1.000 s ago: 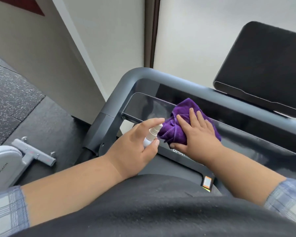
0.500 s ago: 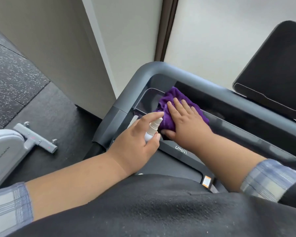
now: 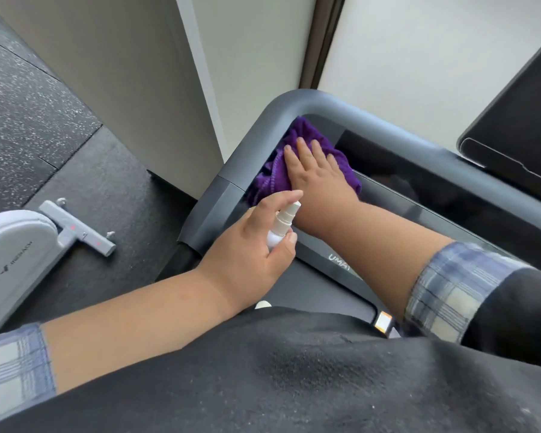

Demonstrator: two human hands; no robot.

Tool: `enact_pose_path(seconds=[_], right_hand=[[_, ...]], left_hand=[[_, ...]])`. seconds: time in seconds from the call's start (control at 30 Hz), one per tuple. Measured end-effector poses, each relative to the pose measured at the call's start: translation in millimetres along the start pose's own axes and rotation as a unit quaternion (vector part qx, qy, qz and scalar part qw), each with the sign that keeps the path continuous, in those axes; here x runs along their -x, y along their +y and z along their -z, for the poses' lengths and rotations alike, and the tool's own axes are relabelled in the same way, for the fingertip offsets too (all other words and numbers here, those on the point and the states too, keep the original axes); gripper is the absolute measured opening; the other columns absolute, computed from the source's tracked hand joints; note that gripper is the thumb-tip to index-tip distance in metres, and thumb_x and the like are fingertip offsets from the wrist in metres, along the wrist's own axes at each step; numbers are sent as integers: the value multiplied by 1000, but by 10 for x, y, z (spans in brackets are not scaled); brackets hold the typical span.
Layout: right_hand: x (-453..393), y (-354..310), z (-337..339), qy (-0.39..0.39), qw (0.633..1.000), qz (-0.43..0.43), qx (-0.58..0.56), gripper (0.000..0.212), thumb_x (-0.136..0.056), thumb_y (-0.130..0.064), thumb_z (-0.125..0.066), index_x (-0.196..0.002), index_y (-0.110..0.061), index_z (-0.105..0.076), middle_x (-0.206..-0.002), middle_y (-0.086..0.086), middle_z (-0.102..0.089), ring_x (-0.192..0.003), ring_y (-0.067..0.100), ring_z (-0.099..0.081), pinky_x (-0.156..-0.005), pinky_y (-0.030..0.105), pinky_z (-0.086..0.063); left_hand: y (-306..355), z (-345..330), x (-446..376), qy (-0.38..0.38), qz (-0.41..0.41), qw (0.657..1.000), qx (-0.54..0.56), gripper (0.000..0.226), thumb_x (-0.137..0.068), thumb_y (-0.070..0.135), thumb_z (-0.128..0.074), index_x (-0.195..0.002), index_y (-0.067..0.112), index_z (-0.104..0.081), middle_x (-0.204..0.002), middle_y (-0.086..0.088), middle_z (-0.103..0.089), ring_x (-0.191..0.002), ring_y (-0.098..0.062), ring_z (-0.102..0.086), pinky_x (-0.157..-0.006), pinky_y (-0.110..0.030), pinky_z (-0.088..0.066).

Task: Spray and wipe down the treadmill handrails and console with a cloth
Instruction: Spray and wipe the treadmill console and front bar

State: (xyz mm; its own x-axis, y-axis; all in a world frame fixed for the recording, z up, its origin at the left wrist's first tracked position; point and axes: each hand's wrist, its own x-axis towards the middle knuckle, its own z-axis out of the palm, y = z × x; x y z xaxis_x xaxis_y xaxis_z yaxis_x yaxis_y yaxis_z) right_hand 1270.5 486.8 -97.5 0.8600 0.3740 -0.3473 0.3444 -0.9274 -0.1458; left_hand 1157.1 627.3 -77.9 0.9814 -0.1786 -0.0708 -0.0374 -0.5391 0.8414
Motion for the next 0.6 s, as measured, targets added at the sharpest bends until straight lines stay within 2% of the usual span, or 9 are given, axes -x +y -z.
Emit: enact_pose_path(seconds=[0.1, 0.23, 0.3, 0.37, 0.43, 0.53, 0.6], right_hand=[[379, 250, -135, 17, 1000, 14, 11, 97, -89, -63, -49, -161, -19, 0, -168, 6, 5, -155, 26, 6, -125, 46, -3], [673, 405, -258, -8, 999, -8, 51, 103, -88, -66, -55, -160, -19, 1, -168, 7, 5, -155, 27, 6, -125, 46, -3], [614, 329, -220, -17, 998, -21, 58, 102, -89, -65, -53, -160, -17, 2, -168, 9, 7, -154, 30, 6, -125, 49, -4], [401, 169, -146, -14, 998, -22, 48, 97, -92, -59, -49, -160, -14, 5, -167, 13, 10, -153, 35, 8, -124, 53, -5], [108, -35, -66, -30, 998, -19, 46, 87, -98, -45, -44, -159, -12, 10, -165, 17, 15, -152, 40, 13, -123, 56, -3], [-175, -184, -35, -28, 998, -41, 44, 74, -104, -31, -38, -158, -10, 9, -164, 21, 16, -150, 45, 13, -121, 60, -4], [-117, -111, -70, -19, 999, -24, 40, 75, -104, -33, -37, -158, -13, 10, -165, 18, 17, -151, 42, 13, -122, 58, -3]], left_hand=[[21, -11, -19, 9, -5, 1000, 2, 48, -92, 37, -50, -135, 52, -33, -125, 17, -55, -107, -3, -55, -91, -21, -45], [10, 17, -35, 10, -9, 1000, 5, 50, -94, 28, -54, -135, 50, -35, -123, 29, -49, -108, 8, -50, -90, -4, -35], [26, 29, -51, 5, -13, 1000, 2, 48, -94, 33, -52, -135, 49, -35, -125, 27, -50, -108, 8, -51, -90, -4, -36], [56, 19, -68, -2, -13, 1000, -6, 47, -91, 41, -47, -135, 52, -34, -128, 21, -52, -109, 1, -54, -92, -13, -42], [89, -12, -77, -9, -8, 1000, -9, 48, -91, 41, -48, -135, 53, -33, -120, 15, -56, -102, -4, -57, -89, -21, -46], [145, -59, -91, -16, -17, 1000, -17, 51, -91, 33, -52, -133, 54, -32, -109, 11, -57, -96, -4, -55, -85, -17, -44], [174, -97, -104, -29, -21, 999, -19, 51, -92, 31, -53, -133, 52, -32, -107, 9, -58, -96, -6, -56, -86, -19, -45]])
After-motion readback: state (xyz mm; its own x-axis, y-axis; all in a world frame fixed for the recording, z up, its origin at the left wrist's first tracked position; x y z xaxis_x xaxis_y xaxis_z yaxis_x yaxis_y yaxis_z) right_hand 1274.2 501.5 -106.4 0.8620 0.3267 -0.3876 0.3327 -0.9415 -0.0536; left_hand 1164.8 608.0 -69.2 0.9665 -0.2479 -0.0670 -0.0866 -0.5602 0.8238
